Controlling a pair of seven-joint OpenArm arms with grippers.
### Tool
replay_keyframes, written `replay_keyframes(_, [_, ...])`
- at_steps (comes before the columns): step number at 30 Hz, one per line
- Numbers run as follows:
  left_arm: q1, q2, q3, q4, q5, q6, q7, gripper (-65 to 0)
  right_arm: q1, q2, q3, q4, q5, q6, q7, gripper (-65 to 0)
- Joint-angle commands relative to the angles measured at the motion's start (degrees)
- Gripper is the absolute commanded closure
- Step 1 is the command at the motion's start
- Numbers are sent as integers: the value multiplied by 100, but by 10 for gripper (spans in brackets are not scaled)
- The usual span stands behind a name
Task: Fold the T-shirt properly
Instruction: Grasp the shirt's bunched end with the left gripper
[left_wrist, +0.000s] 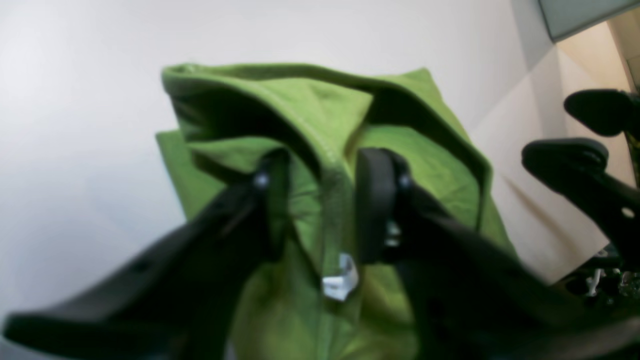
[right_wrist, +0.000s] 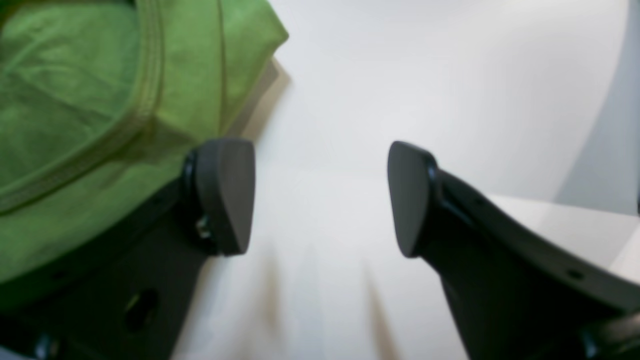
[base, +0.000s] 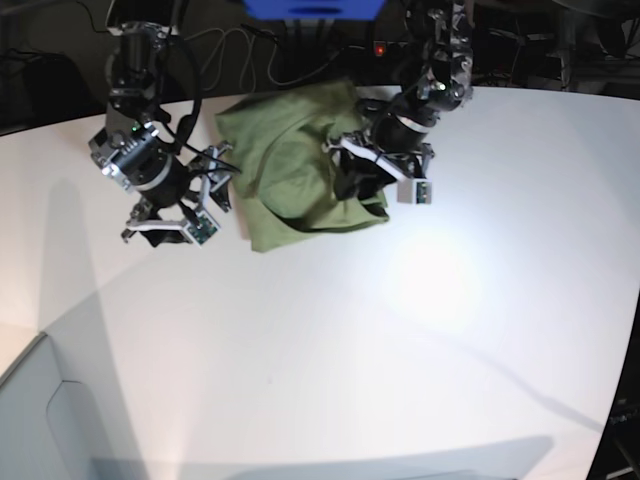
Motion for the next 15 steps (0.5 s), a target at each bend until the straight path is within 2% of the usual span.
replay_keyframes(1, [-38, 3, 3, 78, -55, -71, -113, -142, 67, 19, 3, 77, 55, 84, 110, -400])
replay_keyframes(8, [-38, -14, 3, 78, -46, -71, -122, -8, 67, 19, 3, 77, 55, 84, 110, -400])
replay_keyframes(15, [14, -120, -182, 184, -55, -71, -95, 0, 14, 19, 3, 86, 55, 84, 110, -400])
